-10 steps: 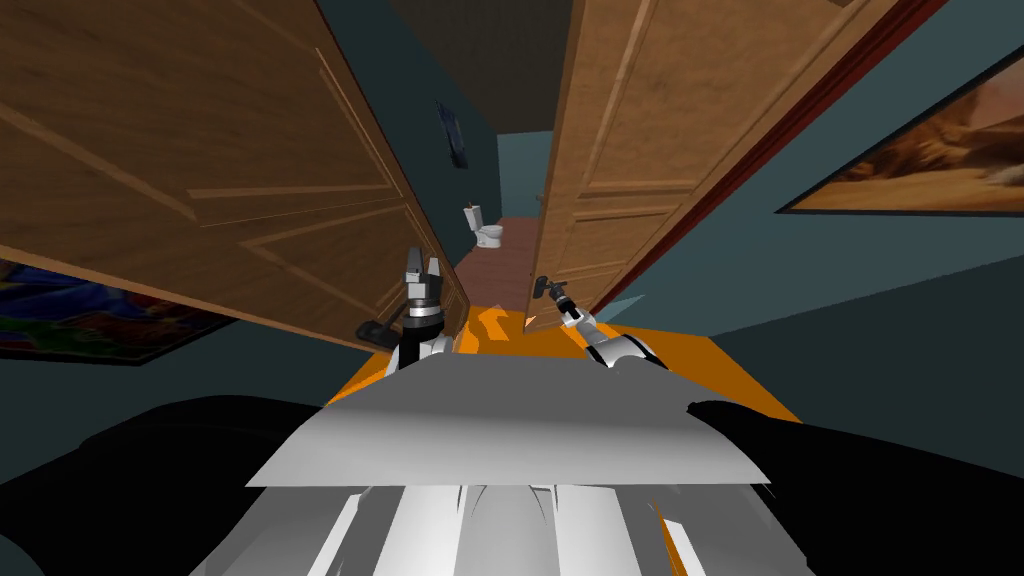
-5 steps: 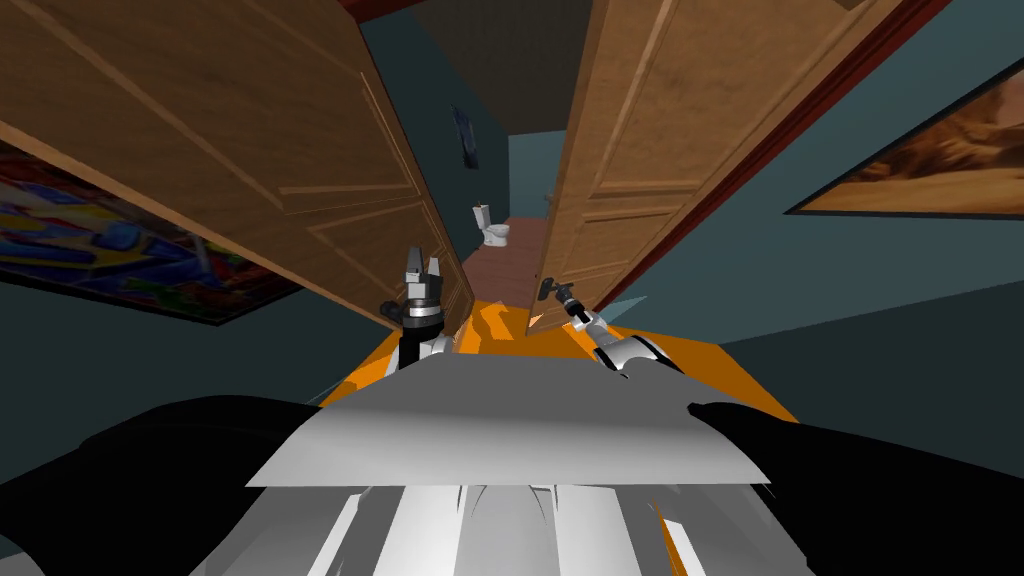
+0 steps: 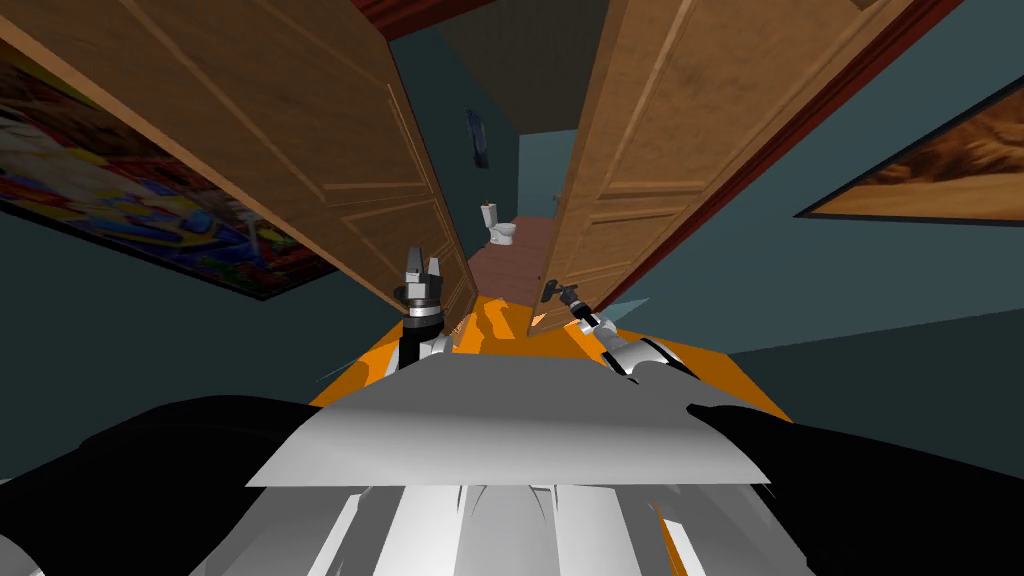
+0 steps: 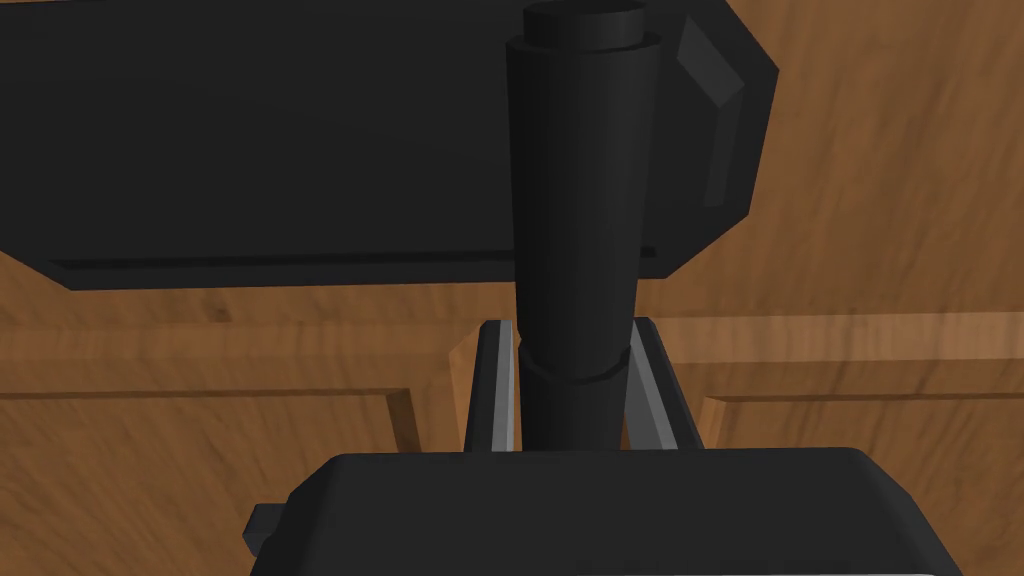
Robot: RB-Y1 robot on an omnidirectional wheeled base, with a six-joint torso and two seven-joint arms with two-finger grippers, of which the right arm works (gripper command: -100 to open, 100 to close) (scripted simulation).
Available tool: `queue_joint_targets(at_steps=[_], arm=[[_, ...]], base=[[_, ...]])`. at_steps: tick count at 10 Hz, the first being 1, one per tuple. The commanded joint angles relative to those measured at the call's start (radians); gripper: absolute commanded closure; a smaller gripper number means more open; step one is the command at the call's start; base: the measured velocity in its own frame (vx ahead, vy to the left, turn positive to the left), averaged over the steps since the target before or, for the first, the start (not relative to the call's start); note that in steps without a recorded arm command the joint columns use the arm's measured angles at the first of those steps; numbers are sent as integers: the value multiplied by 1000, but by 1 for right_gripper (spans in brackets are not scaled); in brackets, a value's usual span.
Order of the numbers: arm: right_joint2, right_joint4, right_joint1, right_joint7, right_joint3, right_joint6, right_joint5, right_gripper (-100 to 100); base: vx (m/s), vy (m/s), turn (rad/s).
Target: Pull the door open
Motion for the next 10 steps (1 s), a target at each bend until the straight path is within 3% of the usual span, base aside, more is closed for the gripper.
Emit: queue_joint_targets(at_steps=[1,2,4,7,10], arm=[[0,0,0,0,0,0,0,100],[-16,2,8,-23,18,-33,10,100],[-33,3,15,-45,35,-69,19,100],[-45,5,19,-61,48,-94,26,100],[-74,8,30,-97,78,-154,42,100]], base=[[-65,-42,25],[-110,-102,98],[-179,-151,104],[-115,-99,29],[-140,-148,95]])
